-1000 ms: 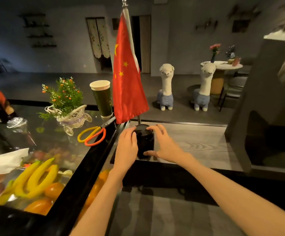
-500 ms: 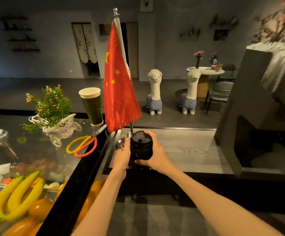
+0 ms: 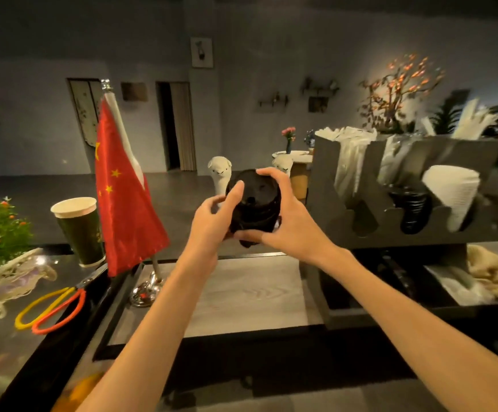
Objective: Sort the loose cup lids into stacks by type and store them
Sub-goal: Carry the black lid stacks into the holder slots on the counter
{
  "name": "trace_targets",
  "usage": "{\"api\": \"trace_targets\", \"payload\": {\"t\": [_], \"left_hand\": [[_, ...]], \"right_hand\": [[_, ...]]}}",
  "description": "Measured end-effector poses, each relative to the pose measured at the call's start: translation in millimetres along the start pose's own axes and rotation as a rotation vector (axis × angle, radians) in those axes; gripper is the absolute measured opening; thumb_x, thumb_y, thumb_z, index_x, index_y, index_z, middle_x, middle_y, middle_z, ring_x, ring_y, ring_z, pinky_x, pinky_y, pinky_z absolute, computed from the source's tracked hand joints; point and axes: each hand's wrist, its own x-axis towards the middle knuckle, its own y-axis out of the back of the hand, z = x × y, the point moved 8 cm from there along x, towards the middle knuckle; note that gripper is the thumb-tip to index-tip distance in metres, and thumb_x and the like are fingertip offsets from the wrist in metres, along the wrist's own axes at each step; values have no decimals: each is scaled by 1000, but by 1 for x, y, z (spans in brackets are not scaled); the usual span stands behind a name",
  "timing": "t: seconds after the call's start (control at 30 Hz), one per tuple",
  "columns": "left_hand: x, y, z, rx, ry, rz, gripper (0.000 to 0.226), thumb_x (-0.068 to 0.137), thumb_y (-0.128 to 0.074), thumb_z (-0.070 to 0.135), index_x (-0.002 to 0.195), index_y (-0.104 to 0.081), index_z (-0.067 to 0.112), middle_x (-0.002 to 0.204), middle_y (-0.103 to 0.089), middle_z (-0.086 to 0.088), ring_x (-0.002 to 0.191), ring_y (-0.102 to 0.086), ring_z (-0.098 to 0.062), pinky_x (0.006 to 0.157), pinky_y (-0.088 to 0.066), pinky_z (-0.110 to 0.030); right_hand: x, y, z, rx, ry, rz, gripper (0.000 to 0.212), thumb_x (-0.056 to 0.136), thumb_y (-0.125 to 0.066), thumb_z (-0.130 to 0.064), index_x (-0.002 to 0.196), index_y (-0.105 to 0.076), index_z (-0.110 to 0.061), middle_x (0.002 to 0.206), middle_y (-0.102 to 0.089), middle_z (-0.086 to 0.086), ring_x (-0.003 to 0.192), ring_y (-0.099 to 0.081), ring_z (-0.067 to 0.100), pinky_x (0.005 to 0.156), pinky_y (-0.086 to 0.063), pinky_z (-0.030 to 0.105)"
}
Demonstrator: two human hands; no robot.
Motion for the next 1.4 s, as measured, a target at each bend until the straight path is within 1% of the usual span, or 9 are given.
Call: {"api": "trace_targets", "payload": {"t": [0.23, 0.37, 0.5, 0.8, 0.97, 1.03, 1.13, 1.27, 1.4], "left_hand": [[-2, -129, 66, 108, -161, -92, 70, 81, -73, 66, 135, -51, 26, 129, -63, -1, 115, -65, -18, 96, -58, -38], [6, -188, 81, 165, -168, -132, 67, 84, -73, 60, 135, -50, 25, 126, -65, -2, 110, -68, -17, 94, -60, -39], [12, -227, 82, 143, -137, -133, 68, 85, -72, 59, 138, -49, 23, 122, -67, -2, 106, -70, -18, 78, -60, -31], [18, -242, 68, 361, -118, -225, 69, 90, -54, 72, 136, -49, 20, 119, -70, -4, 101, -73, -18, 76, -64, -29], [26, -224, 70, 470, -132, -243, 39, 110, -42, 39, 126, -63, 12, 112, -73, -12, 98, -74, -22, 73, -62, -23], [27, -217, 74, 527, -198, -204, 36, 111, -39, 29, 117, -68, 9, 108, -72, -15, 100, -72, -25, 82, -62, -28], [27, -215, 78, 540, -214, -230, 33, 110, -40, 20, 110, -70, 7, 108, -72, -14, 101, -72, -26, 96, -59, -38], [27, -218, 76, 533, -197, -312, 29, 110, -39, 14, 130, -61, 10, 112, -71, -9, 99, -72, -17, 76, -61, -18], [29, -219, 68, 549, -205, -321, 28, 110, -39, 10, 131, -58, 7, 101, -70, -7, 88, -72, -13, 62, -57, -13]], "right_hand": [[-3, 136, 11, -61, 52, 99, 100, 70, -97, -22, 144, -30, -29, 143, -49, -4, 129, -56, 9, 99, -51, 15], [-5, 191, 30, -87, 74, 85, 103, 68, -97, -32, 145, -29, -30, 146, -48, -4, 132, -55, 11, 106, -53, 28], [-4, 228, 53, -129, 54, 64, 98, 70, -93, -48, 145, -30, -34, 145, -45, -5, 132, -52, 13, 107, -52, 30], [19, 241, 84, -301, -38, -55, 101, 73, -90, -32, 151, -26, -36, 140, -44, 9, 124, -49, 25, 103, -46, 32], [34, 238, 96, -353, -134, -85, 97, 64, -83, -55, 147, -34, -39, 136, -51, 8, 126, -49, 27, 104, -46, 36], [37, 238, 100, -350, -179, -81, 102, 58, -78, -65, 146, -33, -41, 139, -52, 7, 127, -51, 26, 106, -48, 40], [38, 237, 108, -390, -208, -123, 96, 68, -85, -53, 148, -33, -40, 138, -52, 7, 126, -51, 27, 105, -47, 39], [33, 229, 113, -441, -254, -181, 98, 65, -84, -56, 147, -31, -44, 137, -52, 7, 121, -56, 27, 102, -51, 41], [29, 221, 108, -477, -236, -215, 106, 53, -72, -69, 147, -28, -47, 142, -50, 7, 124, -54, 27, 105, -51, 46]]}}
